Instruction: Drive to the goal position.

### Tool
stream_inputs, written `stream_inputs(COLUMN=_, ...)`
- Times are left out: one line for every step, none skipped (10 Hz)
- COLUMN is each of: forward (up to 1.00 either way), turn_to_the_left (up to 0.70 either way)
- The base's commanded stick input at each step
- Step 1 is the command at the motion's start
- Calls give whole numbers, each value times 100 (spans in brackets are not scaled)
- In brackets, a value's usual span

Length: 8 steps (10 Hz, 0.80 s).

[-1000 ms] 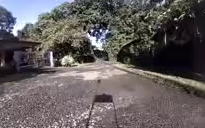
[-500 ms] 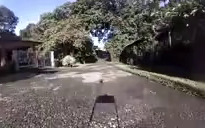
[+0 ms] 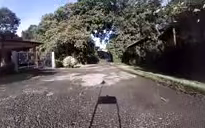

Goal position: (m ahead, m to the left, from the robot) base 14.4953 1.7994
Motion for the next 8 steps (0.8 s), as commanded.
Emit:
stream_inputs(forward=70, turn_to_the_left=0)
stream_inputs(forward=70, turn_to_the_left=0)
stream_inputs(forward=70, turn_to_the_left=0)
stream_inputs(forward=70, turn_to_the_left=0)
stream_inputs(forward=70, turn_to_the_left=0)
stream_inputs(forward=70, turn_to_the_left=0)
stream_inputs(forward=70, turn_to_the_left=0)
stream_inputs(forward=70, turn_to_the_left=0)
